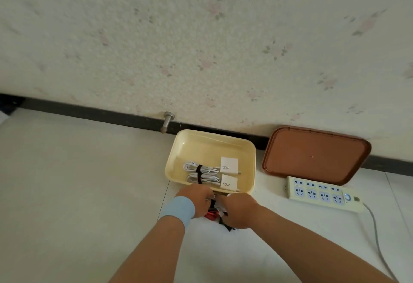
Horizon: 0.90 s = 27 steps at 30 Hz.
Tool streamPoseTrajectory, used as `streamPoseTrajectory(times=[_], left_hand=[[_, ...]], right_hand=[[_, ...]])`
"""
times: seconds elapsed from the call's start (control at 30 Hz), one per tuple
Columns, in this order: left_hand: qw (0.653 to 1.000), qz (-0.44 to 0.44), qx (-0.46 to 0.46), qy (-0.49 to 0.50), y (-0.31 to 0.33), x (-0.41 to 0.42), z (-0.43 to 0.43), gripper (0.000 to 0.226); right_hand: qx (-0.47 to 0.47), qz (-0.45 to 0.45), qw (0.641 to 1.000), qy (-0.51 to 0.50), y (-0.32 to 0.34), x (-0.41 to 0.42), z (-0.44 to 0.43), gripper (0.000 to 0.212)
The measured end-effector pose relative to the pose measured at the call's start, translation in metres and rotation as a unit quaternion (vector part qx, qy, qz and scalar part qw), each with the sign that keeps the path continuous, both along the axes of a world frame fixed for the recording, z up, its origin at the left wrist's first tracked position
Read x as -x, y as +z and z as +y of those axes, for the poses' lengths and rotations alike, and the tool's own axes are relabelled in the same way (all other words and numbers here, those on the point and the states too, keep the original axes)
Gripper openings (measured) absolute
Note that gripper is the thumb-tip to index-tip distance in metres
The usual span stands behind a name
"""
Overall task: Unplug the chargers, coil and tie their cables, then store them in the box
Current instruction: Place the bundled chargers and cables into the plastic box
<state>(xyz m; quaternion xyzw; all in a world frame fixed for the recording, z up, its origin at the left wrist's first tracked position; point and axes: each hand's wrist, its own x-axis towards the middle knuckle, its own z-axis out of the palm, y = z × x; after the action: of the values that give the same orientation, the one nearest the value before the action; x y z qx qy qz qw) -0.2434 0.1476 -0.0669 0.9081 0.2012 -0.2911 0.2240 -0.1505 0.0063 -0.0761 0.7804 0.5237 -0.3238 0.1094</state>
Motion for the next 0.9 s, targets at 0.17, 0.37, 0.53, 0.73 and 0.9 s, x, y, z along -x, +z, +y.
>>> streamPoseTrajectory(times=[0.17,0.37,0.53,0.73,0.9], left_hand=[[0.998,0.039,-0.005,-0.048,-0.013,0.006,-0.01,0.051],[0.999,0.009,-0.014,-0.039,-0.015,-0.002,-0.007,0.043],[0.997,-0.048,-0.001,-0.052,-0.012,-0.003,0.001,0.034],[0.997,-0.035,0.055,0.032,0.006,-0.011,0.024,0.019],[0.99,-0.08,0.061,0.098,0.023,-0.027,0.046,0.01]], right_hand=[[0.041,-0.005,0.998,-0.044,-0.021,0.021,0.0,0.039],[0.009,-0.066,0.996,-0.06,-0.022,0.021,0.008,0.023],[-0.057,0.044,0.995,-0.062,-0.006,0.007,0.014,0.032],[-0.139,0.17,0.957,-0.189,0.014,-0.011,0.016,0.024],[-0.165,0.268,0.893,-0.321,0.018,-0.028,0.023,0.038]])
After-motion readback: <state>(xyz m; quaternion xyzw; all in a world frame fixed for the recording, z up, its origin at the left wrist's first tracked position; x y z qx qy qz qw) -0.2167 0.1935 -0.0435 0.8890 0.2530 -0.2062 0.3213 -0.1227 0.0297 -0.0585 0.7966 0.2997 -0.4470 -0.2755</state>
